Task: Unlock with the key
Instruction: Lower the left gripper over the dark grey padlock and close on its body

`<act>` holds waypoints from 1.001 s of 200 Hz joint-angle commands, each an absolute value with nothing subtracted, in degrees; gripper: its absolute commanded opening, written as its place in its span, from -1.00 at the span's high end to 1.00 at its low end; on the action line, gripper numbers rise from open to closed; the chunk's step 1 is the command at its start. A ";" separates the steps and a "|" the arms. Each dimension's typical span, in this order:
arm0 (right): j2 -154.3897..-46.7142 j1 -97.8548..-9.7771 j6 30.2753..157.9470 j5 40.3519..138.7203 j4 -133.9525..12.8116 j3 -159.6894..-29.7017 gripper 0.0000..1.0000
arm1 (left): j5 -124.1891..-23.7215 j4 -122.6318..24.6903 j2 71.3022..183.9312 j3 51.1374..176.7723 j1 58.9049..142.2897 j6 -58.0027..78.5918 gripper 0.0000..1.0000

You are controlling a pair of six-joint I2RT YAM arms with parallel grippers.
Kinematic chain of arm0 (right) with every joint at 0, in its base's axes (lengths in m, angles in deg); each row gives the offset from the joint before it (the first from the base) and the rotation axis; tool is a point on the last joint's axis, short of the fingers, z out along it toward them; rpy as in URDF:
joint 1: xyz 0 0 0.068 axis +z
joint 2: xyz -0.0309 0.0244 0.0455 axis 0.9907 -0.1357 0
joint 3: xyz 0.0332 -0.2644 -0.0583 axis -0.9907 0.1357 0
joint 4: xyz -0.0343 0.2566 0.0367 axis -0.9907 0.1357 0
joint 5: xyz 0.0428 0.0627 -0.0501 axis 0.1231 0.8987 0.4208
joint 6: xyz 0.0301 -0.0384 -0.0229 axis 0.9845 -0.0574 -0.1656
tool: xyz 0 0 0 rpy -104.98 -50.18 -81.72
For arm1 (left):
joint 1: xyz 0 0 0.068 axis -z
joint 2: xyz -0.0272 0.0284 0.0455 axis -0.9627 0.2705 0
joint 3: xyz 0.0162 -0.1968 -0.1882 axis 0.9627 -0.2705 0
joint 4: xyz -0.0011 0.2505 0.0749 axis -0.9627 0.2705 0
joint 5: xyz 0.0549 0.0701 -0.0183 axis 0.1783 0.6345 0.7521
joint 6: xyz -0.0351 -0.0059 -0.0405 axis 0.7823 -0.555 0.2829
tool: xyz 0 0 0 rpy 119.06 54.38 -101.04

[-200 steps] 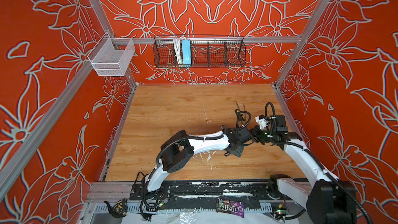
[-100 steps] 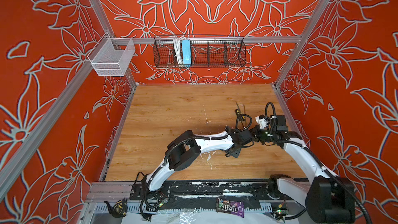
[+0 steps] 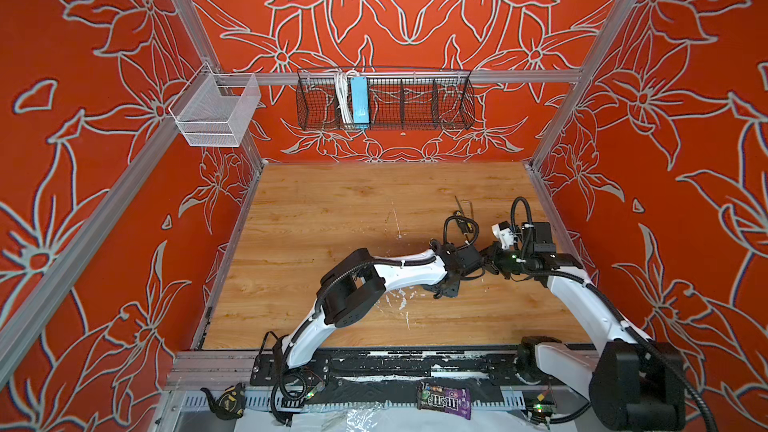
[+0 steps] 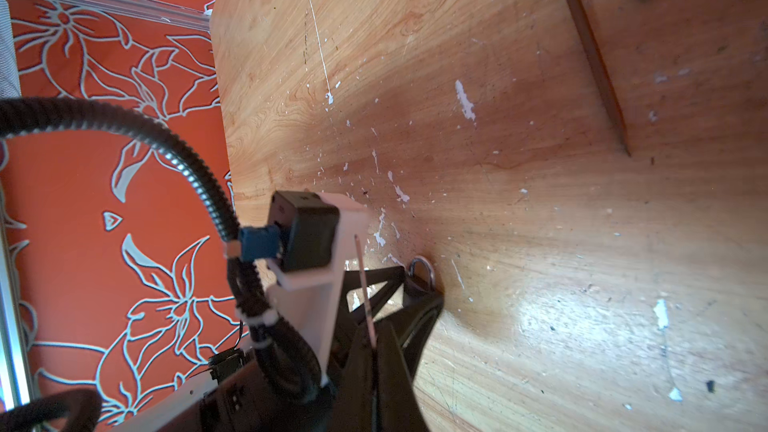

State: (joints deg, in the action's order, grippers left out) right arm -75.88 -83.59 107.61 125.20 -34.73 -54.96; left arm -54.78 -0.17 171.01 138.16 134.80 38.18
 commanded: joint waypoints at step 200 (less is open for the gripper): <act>-77.17 -83.61 106.56 127.91 -36.43 -54.53 1.00 | -58.78 7.27 174.83 138.68 134.16 47.74 0.11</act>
